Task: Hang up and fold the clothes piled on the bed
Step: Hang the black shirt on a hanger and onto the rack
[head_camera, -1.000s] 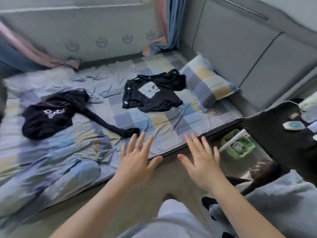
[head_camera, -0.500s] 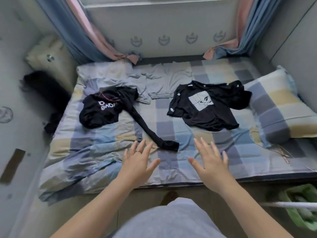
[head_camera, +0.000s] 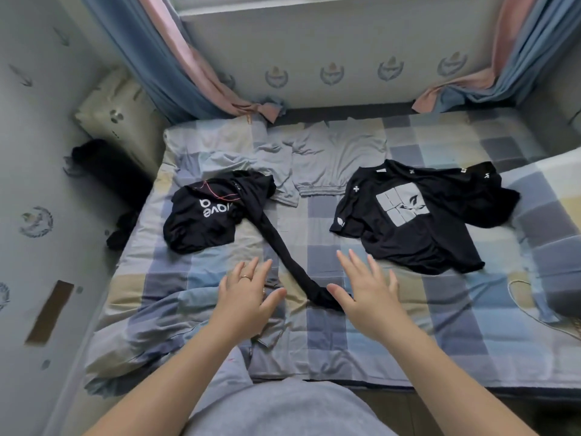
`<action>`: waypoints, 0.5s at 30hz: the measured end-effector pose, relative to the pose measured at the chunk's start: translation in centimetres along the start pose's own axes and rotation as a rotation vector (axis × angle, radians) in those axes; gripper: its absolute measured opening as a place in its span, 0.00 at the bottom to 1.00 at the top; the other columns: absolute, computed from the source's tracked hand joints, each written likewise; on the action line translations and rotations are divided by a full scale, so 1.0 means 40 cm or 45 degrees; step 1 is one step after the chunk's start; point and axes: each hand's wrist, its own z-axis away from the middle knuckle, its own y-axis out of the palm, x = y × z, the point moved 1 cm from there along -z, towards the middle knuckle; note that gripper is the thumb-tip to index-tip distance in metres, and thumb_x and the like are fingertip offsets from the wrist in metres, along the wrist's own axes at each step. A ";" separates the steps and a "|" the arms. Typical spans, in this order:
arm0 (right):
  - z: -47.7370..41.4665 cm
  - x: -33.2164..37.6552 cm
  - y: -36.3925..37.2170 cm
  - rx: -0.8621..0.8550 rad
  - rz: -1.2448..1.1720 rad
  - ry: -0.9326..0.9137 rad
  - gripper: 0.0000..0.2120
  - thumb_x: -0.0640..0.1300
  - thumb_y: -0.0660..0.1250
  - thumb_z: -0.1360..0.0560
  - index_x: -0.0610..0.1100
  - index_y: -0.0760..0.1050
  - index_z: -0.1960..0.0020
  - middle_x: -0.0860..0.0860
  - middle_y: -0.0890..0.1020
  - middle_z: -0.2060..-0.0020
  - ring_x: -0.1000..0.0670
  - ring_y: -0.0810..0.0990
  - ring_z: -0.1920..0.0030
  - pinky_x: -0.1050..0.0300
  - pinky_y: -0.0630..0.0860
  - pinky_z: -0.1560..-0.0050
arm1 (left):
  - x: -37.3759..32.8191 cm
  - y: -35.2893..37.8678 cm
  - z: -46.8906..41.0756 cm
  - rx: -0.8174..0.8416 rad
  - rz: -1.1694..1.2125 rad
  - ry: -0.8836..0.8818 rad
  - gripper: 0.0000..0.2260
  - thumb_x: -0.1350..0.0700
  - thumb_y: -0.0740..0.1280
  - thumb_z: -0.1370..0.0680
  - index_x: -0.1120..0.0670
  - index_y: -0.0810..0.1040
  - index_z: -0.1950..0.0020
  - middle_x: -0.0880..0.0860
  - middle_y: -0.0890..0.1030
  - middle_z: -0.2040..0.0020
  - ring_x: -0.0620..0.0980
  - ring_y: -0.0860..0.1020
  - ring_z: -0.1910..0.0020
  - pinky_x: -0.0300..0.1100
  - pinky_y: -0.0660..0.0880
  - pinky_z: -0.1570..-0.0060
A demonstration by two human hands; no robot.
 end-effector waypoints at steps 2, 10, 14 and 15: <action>-0.038 0.019 0.004 -0.023 0.011 -0.021 0.32 0.68 0.47 0.20 0.63 0.40 0.20 0.61 0.43 0.19 0.50 0.38 0.19 0.37 0.37 0.23 | 0.013 -0.013 -0.054 0.002 -0.022 0.039 0.31 0.34 0.53 0.19 0.42 0.51 0.18 0.46 0.50 0.17 0.50 0.45 0.19 0.55 0.47 0.22; -0.362 0.147 0.131 -0.138 0.046 -0.056 0.32 0.68 0.46 0.20 0.63 0.38 0.20 0.59 0.43 0.19 0.49 0.38 0.19 0.35 0.37 0.24 | 0.261 -0.021 -0.400 -0.058 -0.183 0.118 0.31 0.33 0.52 0.19 0.42 0.52 0.18 0.47 0.51 0.17 0.52 0.46 0.19 0.57 0.46 0.23; -0.603 0.261 0.268 -0.074 0.038 0.014 0.32 0.67 0.48 0.19 0.62 0.39 0.20 0.59 0.44 0.19 0.49 0.40 0.19 0.34 0.40 0.24 | 0.482 0.027 -0.623 0.040 -0.186 0.110 0.32 0.33 0.53 0.19 0.43 0.52 0.18 0.48 0.51 0.17 0.52 0.46 0.19 0.57 0.47 0.23; -0.659 0.293 0.301 -0.033 0.027 0.044 0.32 0.67 0.48 0.19 0.61 0.39 0.19 0.59 0.44 0.19 0.49 0.41 0.19 0.35 0.41 0.24 | 0.543 0.038 -0.672 0.093 -0.191 0.097 0.32 0.33 0.53 0.19 0.44 0.52 0.18 0.48 0.51 0.17 0.52 0.47 0.19 0.57 0.47 0.23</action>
